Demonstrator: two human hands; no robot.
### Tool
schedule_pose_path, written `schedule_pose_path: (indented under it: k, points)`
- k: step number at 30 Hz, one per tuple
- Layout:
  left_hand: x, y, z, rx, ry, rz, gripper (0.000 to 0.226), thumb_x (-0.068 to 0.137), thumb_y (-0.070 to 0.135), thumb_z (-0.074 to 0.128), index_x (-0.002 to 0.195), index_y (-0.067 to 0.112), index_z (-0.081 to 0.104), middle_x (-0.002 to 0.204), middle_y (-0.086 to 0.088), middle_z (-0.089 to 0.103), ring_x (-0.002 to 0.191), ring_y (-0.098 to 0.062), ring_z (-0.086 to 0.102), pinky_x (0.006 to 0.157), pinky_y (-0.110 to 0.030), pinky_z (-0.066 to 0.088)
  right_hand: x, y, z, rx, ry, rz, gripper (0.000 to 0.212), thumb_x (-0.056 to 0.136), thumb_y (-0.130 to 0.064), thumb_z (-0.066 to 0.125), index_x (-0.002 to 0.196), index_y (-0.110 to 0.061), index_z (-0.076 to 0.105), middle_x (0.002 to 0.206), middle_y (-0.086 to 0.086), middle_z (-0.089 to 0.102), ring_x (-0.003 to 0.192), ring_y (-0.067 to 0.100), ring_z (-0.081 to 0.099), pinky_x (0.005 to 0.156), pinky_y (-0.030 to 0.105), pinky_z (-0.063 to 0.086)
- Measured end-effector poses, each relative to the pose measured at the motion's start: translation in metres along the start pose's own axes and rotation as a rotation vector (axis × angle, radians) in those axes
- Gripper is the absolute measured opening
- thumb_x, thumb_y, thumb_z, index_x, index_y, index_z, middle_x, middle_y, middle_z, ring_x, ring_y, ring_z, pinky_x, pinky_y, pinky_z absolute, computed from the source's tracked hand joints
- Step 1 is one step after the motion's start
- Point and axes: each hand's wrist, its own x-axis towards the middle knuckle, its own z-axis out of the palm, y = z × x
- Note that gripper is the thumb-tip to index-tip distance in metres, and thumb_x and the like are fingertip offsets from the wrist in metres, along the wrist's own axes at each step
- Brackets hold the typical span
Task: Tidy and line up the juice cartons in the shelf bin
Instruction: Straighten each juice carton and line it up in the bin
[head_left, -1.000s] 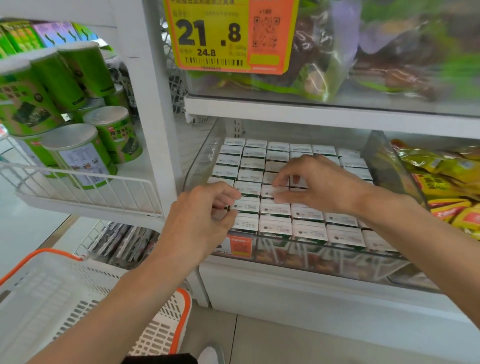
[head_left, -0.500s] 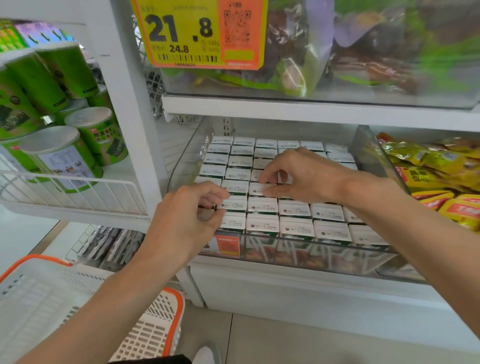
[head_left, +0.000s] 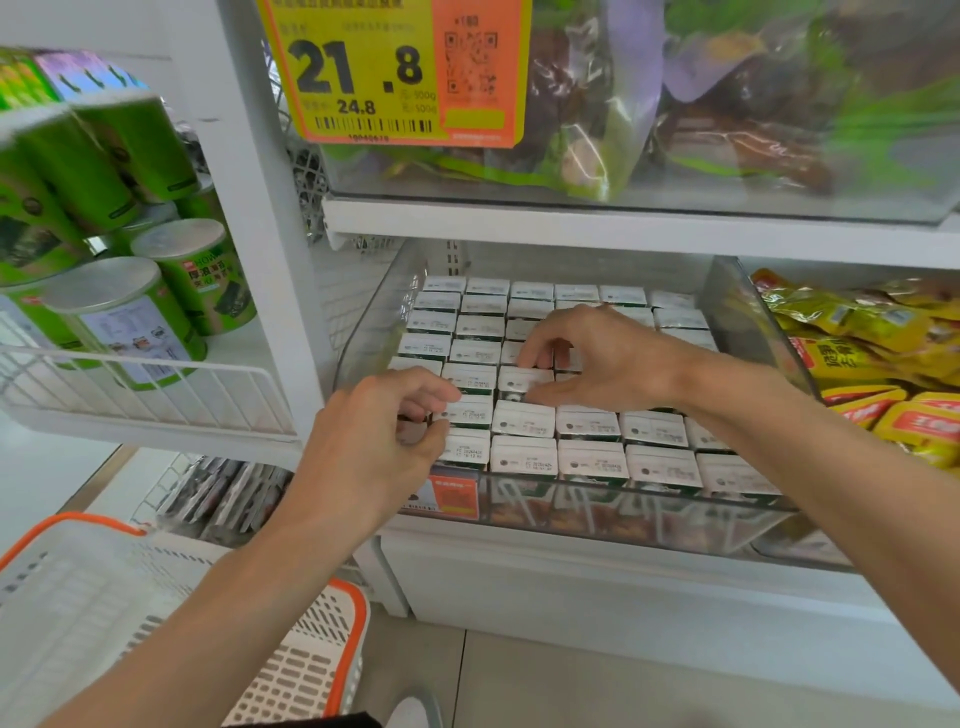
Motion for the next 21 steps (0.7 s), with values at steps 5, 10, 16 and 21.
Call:
schedule_pose_path:
  k: [5, 10, 16, 21]
  points:
    - [0.001, 0.002, 0.000, -0.008, 0.010, -0.005, 0.030, 0.091, 0.015, 0.077, 0.105, 0.041, 0.072, 0.093, 0.023, 0.071, 0.094, 0.010, 0.063, 0.089, -0.018, 0.052, -0.016, -0.006, -0.008, 0.311, 0.177, -0.007, 0.022, 0.088, -0.029, 0.085, 0.106, -0.026, 0.071, 0.106, -0.011, 0.073, 0.097, 0.002, 0.067, 0.080, 0.015, 0.052]
    - [-0.001, 0.014, 0.000, -0.084, -0.027, 0.071, 0.054, 0.094, 0.041, 0.070, 0.145, 0.043, 0.052, 0.125, 0.025, 0.065, 0.116, 0.009, 0.058, 0.105, -0.028, 0.048, -0.049, -0.024, -0.003, 0.433, 0.419, -0.096, 0.028, 0.090, -0.017, 0.083, 0.116, -0.017, 0.073, 0.109, -0.010, 0.076, 0.102, 0.005, 0.071, 0.091, 0.018, 0.055]
    - [-0.006, 0.036, 0.005, -0.303, -0.187, 0.220, 0.048, 0.101, 0.039, 0.058, 0.148, 0.032, 0.055, 0.142, 0.024, 0.062, 0.133, 0.009, 0.053, 0.113, -0.020, 0.043, -0.091, -0.040, 0.008, 0.700, 0.502, -0.076, 0.030, 0.086, -0.033, 0.079, 0.115, -0.025, 0.074, 0.109, -0.010, 0.080, 0.103, 0.011, 0.076, 0.093, 0.021, 0.058]
    - [-0.008, 0.040, 0.008, -0.553, -0.193, 0.072, 0.027, 0.103, 0.017, 0.060, 0.123, 0.032, 0.071, 0.115, 0.021, 0.077, 0.110, 0.002, 0.071, 0.098, -0.016, 0.054, -0.106, -0.046, 0.020, 0.971, 0.524, 0.094, 0.052, 0.076, -0.036, 0.086, 0.125, -0.027, 0.072, 0.120, -0.012, 0.077, 0.110, 0.008, 0.075, 0.090, 0.021, 0.060]
